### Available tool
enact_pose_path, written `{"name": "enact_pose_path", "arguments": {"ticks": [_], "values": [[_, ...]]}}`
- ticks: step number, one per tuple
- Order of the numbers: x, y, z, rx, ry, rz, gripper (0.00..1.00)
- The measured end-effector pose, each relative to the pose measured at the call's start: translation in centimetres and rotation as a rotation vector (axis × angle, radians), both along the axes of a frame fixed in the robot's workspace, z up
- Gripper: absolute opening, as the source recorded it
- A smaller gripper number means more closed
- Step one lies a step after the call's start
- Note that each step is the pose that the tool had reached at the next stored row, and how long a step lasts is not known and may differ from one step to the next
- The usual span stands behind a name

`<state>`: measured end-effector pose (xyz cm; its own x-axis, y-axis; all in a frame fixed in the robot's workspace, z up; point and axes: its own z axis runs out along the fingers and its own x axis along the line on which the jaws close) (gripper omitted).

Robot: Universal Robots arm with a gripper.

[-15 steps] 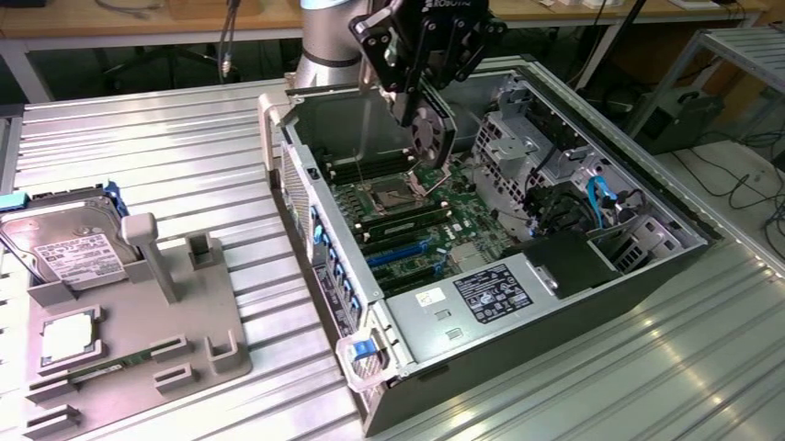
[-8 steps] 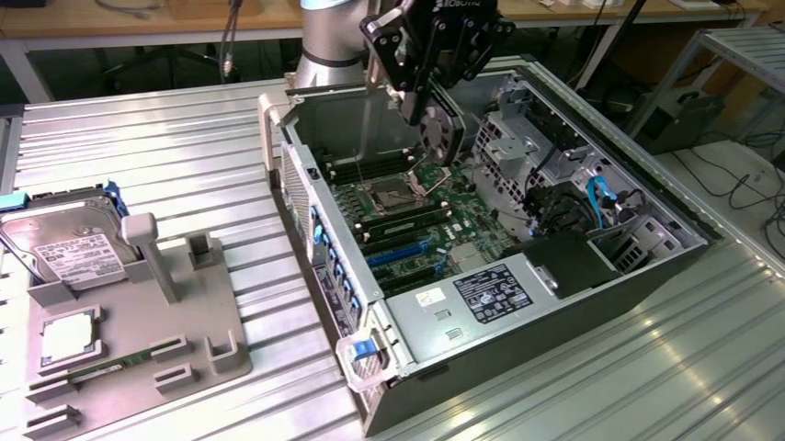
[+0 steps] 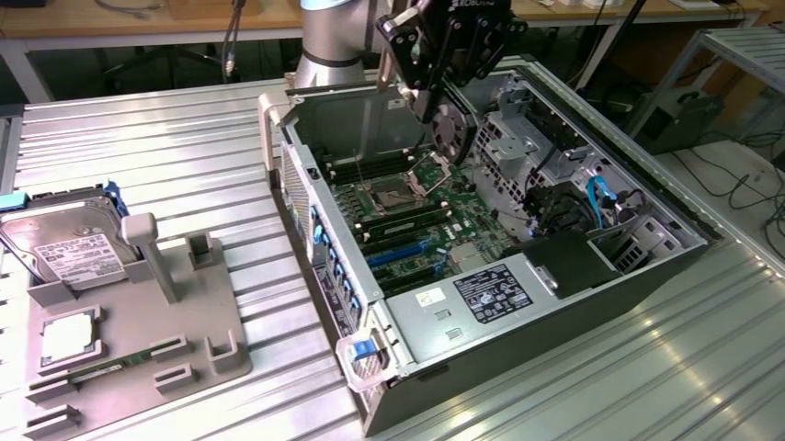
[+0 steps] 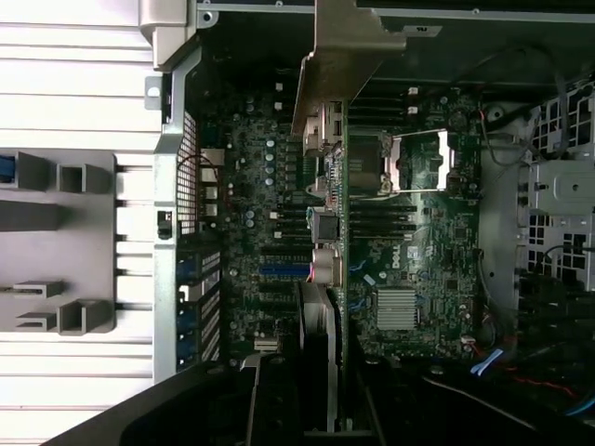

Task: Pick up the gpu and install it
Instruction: 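Pick up the gpu and move the gpu toward the slot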

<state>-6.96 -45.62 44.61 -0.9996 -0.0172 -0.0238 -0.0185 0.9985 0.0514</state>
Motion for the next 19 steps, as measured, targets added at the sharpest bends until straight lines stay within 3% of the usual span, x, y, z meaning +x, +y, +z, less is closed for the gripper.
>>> {"name": "enact_pose_path", "arguments": {"ticks": [11, 12, 14, 19], "values": [[1.9, 0.0, -0.08, 0.0, 0.0, 0.0, 0.28], [3.7, 0.0, -0.12, 0.0001, -0.0001, 0.0, 0.28], [4.4, 0.0, -0.12, -0.0001, 0.0, 0.0, 0.28], [4.6, 0.01, -0.12, 0.0, 0.0, 0.0, 0.28]]}}
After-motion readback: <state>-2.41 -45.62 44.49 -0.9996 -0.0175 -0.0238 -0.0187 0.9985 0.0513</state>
